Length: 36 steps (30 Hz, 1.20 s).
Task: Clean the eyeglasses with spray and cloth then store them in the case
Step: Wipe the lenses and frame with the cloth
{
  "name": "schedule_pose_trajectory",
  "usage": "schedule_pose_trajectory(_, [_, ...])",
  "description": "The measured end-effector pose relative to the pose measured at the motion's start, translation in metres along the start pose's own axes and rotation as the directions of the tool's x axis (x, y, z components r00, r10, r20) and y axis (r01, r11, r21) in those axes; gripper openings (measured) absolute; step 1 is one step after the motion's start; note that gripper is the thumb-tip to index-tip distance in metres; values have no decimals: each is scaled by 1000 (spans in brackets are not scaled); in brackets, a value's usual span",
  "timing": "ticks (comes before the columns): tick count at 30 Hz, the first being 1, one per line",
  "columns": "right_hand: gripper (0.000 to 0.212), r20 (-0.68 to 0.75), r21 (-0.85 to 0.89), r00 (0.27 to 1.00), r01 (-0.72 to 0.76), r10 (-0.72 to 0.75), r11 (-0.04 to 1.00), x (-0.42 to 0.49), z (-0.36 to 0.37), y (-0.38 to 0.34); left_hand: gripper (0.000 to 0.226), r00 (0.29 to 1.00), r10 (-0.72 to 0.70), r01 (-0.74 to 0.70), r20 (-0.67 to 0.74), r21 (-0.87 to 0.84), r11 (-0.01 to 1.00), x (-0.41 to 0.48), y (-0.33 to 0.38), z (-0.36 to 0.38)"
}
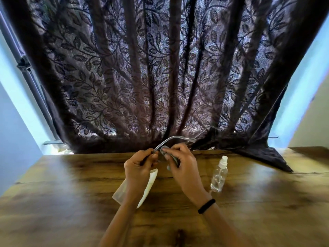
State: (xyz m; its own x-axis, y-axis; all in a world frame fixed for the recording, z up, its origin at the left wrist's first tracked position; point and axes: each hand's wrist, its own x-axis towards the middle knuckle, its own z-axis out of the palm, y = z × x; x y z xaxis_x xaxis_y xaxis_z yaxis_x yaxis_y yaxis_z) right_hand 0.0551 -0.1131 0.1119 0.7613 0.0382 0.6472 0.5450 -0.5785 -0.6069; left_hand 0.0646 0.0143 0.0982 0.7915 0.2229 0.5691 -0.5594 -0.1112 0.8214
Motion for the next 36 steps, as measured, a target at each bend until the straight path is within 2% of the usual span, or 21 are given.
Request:
schedule_pose_trajectory(5, [24,-88,13,996,-19,20,1000,-1,-1,1,39,999,17,-16,-32,33,999,-1,-1,0])
schedule_pose_trajectory(14, [21,-83,80,995,-43,50,996,-21,7,-7,30,994,35,-30,-105,47,998,-3,-1,4])
schedule_pose_trajectory(21, [24,-63,158,998,-1,12,987,-25,9,-15,27,991,118,-106,-59,176,979,-4,4,6])
schedule_pose_trajectory(25, [24,-28,50,999,36,-35,998,-19,8,-14,28,993,107,-98,-51,153,983,-3,5,5])
schedule_pose_trajectory(30, [25,12,-91,1000,7,-6,996,-2,0,-7,21,984,167,-152,-55,209,966,-5,1,5])
schedule_pose_trajectory(36, [22,37,-189,999,0,7,982,-7,-3,-3,25,980,160,-131,-119,223,966,-9,-2,7])
